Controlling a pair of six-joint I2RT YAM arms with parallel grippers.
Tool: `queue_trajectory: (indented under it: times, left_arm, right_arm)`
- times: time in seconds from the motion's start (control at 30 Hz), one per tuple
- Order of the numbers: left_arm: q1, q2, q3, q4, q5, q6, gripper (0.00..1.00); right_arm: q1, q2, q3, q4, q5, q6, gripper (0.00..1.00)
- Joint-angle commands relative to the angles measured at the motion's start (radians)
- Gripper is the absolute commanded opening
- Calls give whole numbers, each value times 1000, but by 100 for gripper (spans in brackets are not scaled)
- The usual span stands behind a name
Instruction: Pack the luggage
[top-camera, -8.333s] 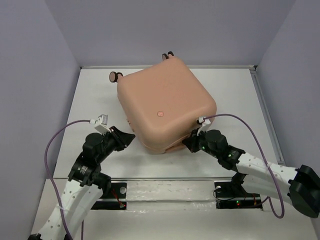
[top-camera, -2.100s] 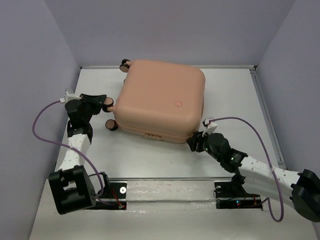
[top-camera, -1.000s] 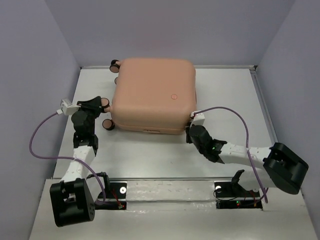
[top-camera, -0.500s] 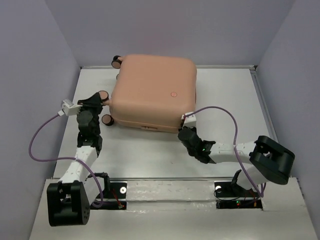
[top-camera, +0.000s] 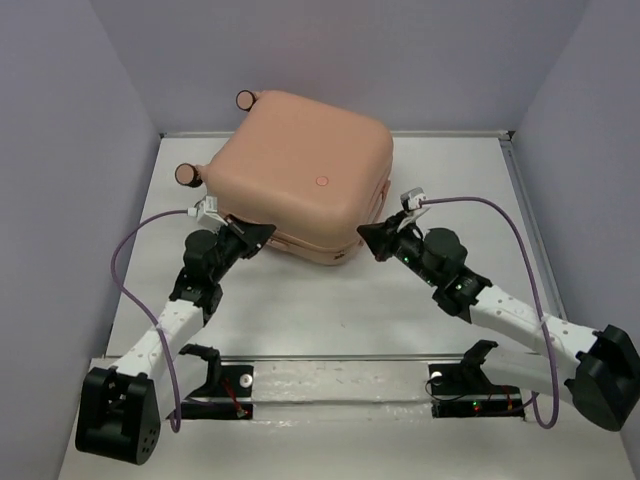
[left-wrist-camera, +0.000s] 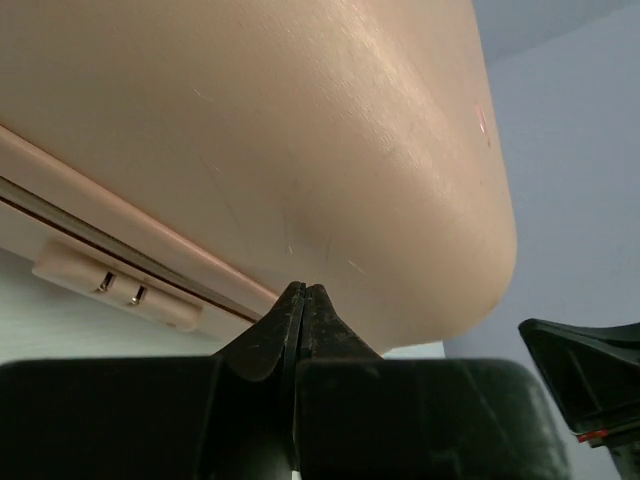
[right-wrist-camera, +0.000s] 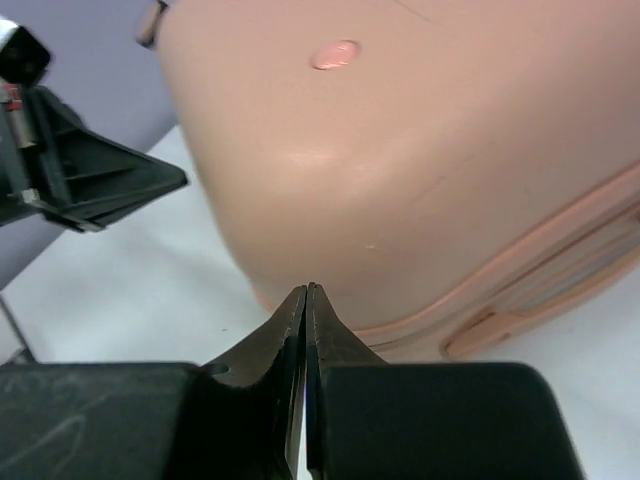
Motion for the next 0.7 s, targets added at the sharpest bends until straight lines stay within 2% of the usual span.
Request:
queue_trajectory:
  times: [0.0,0.1,0.17,0.2,0.27,0.3,0.4,0.67]
  left_arm:
    - [-115,-79,35,-117,-44,146,6]
    - [-197,-76,33,-167,-86,185,6]
    - [-233,-65,22,-167,-89,196,6]
    - [-237,-48,13,-169,-87,197,6]
    - [-246,-31,5,-164,-81,196,6]
    - [-249,-16,-1,-149,-76,196,6]
    - [-256,8,3,-129,-72,199,6]
    - [-269,76,39,-98,-107,231,6]
  right_arm:
    - [6,-72,-74,20,-173,71,7]
    - [28,-80,-166,42,-186,98,7]
    - [28,-66,-180,46,-190,87,21]
    - [28,-31,-148,10,-196,75,37]
    - [28,16,-122,0,-192,52,50]
    - [28,39,-116,9,-186,49,53]
    - [28,165,-96,104,-186,32,56]
    - [28,337,-33,284,-147,41,59]
